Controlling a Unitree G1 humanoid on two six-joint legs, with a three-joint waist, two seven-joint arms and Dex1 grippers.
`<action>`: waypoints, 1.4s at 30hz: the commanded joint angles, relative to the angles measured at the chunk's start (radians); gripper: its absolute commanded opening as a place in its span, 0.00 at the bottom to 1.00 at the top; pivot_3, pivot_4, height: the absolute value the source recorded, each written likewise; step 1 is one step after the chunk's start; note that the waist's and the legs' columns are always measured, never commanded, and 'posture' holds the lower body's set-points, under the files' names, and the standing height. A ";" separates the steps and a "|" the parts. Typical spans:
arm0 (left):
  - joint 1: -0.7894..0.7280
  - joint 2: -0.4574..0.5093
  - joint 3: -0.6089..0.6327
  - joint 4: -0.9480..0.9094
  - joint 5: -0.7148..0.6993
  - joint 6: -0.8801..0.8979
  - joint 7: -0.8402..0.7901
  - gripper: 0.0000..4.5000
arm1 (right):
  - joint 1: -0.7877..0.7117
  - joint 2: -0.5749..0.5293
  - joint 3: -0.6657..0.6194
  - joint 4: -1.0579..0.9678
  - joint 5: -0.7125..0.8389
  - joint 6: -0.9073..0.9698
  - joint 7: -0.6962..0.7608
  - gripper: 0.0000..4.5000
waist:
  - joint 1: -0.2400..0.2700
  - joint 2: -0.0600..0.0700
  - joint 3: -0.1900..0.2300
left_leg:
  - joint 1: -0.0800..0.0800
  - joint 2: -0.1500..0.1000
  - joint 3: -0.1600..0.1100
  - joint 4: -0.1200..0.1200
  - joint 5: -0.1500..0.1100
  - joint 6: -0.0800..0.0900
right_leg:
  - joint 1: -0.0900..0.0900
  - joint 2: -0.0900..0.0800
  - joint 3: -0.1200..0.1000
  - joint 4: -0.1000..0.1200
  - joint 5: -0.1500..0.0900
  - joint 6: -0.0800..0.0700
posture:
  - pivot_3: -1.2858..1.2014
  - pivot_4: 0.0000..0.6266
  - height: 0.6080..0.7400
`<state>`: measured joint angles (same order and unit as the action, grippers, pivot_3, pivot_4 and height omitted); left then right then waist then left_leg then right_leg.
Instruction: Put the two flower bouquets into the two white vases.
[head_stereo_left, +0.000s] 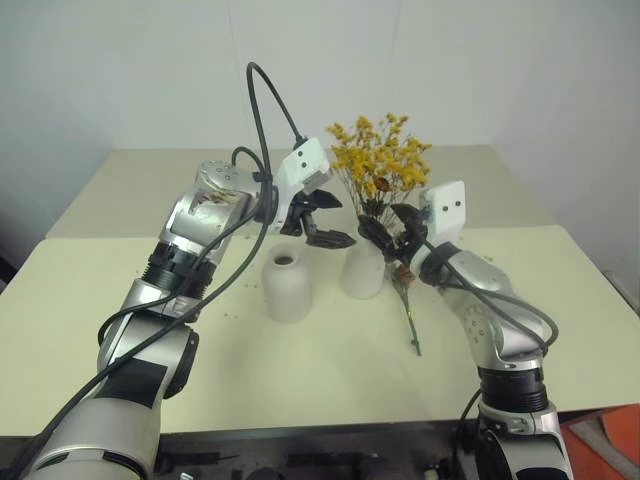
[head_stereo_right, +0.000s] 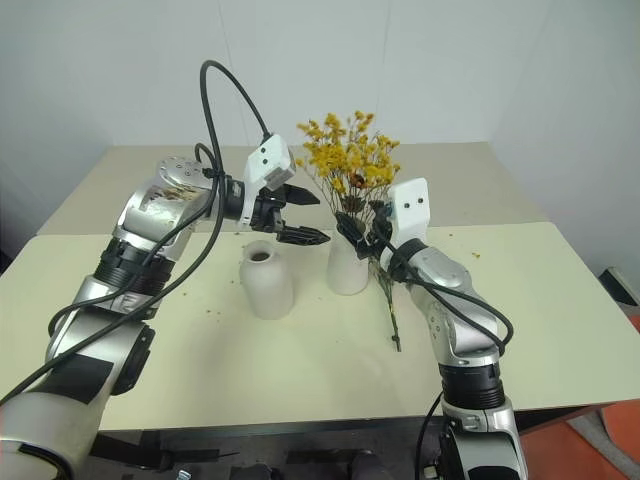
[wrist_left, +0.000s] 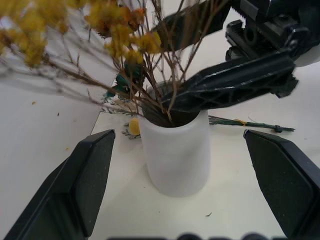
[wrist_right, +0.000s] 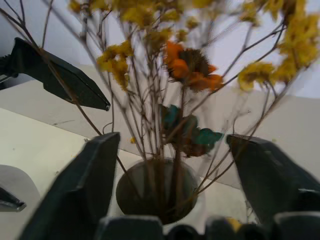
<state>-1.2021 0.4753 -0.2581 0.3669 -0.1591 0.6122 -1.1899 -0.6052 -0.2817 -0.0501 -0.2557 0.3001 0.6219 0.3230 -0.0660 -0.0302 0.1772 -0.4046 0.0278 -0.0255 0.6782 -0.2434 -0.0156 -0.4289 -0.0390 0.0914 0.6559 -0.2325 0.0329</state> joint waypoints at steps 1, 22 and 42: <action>-0.009 0.012 0.013 -0.067 -0.015 -0.013 -0.021 1.00 | 0.035 -0.053 -0.058 -0.137 0.034 0.032 0.008 1.00 | 0.001 0.000 0.000 | 0.000 0.000 0.000 0.000 0.000 0.000 | 0.000 0.000 0.000 0.000 0.000 0.000 | 0.52 0.24 1.00; 0.131 0.110 0.011 -0.409 -0.209 0.195 -0.126 1.00 | -0.049 -0.363 -0.009 -0.093 0.297 0.983 0.031 1.00 | 0.001 0.000 0.000 | 0.004 0.001 0.001 -0.001 0.000 0.000 | 0.003 0.002 0.001 -0.007 -0.001 0.000 | 0.52 0.24 1.00; 0.194 0.171 0.045 -0.475 -0.256 0.270 -0.026 1.00 | -0.199 -0.257 0.260 0.359 0.049 0.682 0.069 0.73 | -0.005 0.000 0.000 | 0.005 0.001 0.001 0.000 0.000 0.000 | 0.004 0.001 0.001 -0.007 0.000 0.000 | 0.52 0.24 1.00</action>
<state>-1.0044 0.6319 -0.2483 -0.0718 -0.3981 0.8780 -1.2179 -0.8026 -0.5526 0.1938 0.0794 0.3589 1.3261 0.3731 -0.0708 -0.0306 0.1769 -0.3998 0.0286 -0.0247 0.6782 -0.2434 -0.0155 -0.4247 -0.0380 0.0928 0.6486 -0.2329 0.0328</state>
